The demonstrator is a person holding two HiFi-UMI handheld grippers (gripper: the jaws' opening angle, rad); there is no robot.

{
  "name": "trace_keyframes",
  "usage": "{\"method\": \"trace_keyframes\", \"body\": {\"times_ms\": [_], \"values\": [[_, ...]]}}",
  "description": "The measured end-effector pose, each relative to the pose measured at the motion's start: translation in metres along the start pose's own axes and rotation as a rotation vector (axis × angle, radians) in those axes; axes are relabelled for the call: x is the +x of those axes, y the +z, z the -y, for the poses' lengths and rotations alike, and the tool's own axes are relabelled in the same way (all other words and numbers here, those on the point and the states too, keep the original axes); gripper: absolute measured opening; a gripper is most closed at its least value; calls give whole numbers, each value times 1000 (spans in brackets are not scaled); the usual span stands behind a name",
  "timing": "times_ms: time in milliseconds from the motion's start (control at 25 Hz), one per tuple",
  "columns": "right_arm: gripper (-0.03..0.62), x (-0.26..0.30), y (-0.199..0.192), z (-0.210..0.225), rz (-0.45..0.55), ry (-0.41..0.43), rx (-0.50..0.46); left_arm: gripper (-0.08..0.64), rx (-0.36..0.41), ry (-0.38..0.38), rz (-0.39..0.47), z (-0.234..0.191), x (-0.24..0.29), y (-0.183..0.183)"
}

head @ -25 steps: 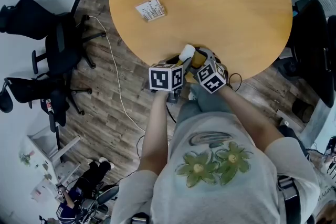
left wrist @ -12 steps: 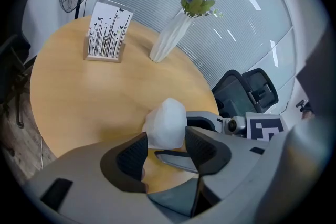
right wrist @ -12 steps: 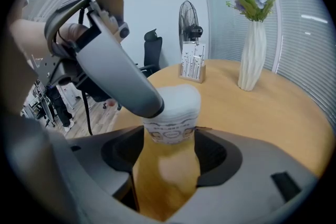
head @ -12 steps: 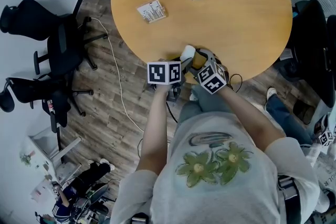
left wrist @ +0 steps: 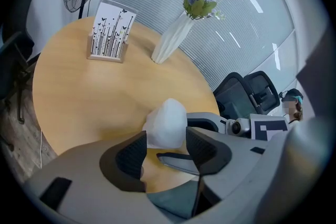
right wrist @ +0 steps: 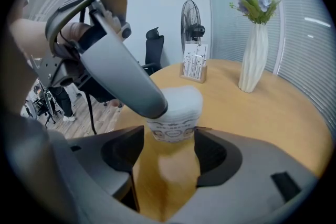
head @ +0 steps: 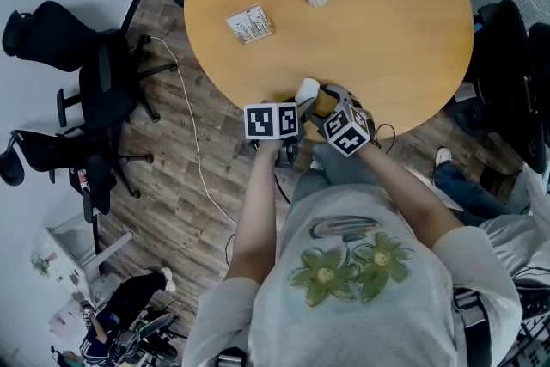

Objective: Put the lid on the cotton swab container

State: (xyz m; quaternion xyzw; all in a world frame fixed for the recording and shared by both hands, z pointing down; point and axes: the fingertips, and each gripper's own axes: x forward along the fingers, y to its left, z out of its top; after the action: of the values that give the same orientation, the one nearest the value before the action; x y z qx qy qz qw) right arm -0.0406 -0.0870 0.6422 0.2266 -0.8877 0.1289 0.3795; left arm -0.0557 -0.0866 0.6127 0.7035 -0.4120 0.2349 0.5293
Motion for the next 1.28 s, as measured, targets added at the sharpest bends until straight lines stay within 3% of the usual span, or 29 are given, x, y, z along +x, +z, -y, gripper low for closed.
{"method": "trace_keyframes", "body": {"times_ms": [120, 280, 600, 800, 920, 1000, 1040, 1120, 1280], "values": [[310, -4, 0, -1, -3, 1, -1, 250, -13, 7, 1, 0, 1, -1], [310, -10, 3, -3, 7, -5, -6, 258, 29, 47, 12, -1, -2, -2], [268, -34, 17, -2, 73, -45, 45, 256, 90, 81, 118, 6, -30, 6], [244, -54, 27, -7, 120, -55, 65, 252, 215, 97, 180, 22, -54, 11], [234, -69, 36, -12, 165, -59, 84, 189, 313, 109, 203, 35, -65, 10], [198, -80, 42, -16, 193, -68, 93, 188, 358, 121, 221, 41, -71, 9], [198, -85, 45, -18, 201, -73, 94, 186, 373, 134, 237, 43, -75, 9], [156, -95, 51, -23, 224, -78, 87, 105, 391, 175, 285, 44, -84, 12], [96, -113, 56, -30, 260, -93, 69, 24, 406, 248, 378, 47, -104, 12]]}}
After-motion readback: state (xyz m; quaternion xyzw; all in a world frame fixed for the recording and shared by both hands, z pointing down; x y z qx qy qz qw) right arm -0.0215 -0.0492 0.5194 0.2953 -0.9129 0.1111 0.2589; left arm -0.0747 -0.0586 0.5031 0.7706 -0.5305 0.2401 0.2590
